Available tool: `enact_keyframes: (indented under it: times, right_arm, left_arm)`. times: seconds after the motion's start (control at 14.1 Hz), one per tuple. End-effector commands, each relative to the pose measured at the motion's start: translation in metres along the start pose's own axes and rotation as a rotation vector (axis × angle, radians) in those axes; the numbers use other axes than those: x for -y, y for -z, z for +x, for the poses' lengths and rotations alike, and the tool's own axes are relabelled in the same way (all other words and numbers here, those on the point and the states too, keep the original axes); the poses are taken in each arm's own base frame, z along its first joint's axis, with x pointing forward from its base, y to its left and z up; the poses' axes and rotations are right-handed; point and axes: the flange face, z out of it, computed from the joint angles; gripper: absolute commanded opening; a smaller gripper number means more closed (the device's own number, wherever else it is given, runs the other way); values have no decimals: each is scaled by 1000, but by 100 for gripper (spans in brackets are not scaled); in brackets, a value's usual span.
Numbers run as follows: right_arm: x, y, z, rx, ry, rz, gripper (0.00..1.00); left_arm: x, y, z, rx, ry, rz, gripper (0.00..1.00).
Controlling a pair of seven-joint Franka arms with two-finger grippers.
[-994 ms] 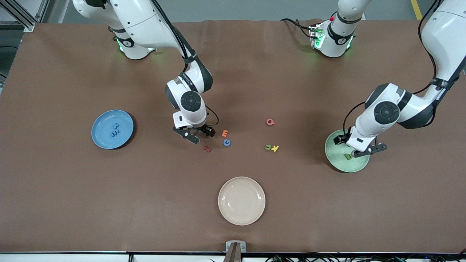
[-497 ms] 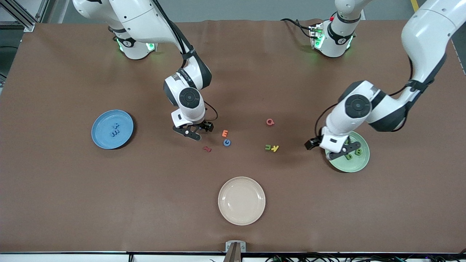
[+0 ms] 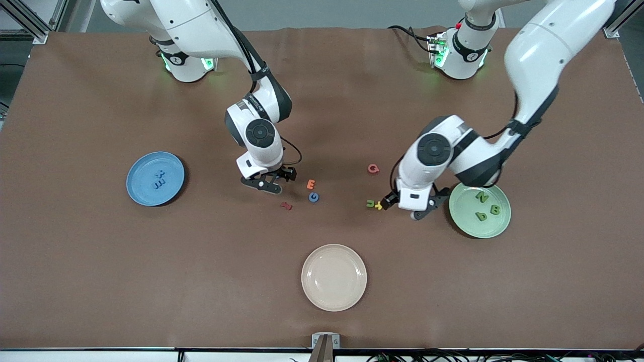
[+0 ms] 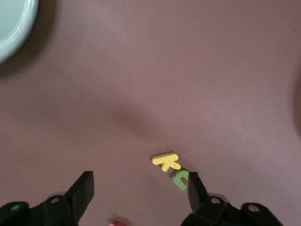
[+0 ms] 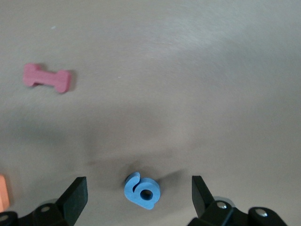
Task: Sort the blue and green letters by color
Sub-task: 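Grasp the blue 6 with the right gripper while the left gripper grasps green u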
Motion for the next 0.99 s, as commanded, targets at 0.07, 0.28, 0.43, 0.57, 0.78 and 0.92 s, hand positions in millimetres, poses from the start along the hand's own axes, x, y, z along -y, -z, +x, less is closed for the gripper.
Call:
enact_keyframes:
  times: [0.07, 0.28, 0.43, 0.57, 0.78, 0.92]
  right_arm:
    - [-4, 2, -6, 2, -140, 6, 95]
    - [-8, 4, 2, 2, -268, 13, 90]
    - [-6, 4, 1, -1, -310, 18, 100]
    - [-6, 3, -1, -2, -331, 18, 100]
    - [-10, -5, -4, -12, -404, 35, 96]
    - [-20, -16, -10, -17, -408, 40, 81]
  left_arm:
    - [-24, -18, -20, -21, 203, 22, 85]
    - [-31, -33, -36, -9, 289, 29, 82]
    - [-36, -42, -42, 11, 323, 26, 79]
    - [-37, -49, -41, 28, 376, 16, 77]
    - [-35, -54, -37, 17, 405, 14, 76]
    - [-37, -53, -37, 20, 427, -2, 74]
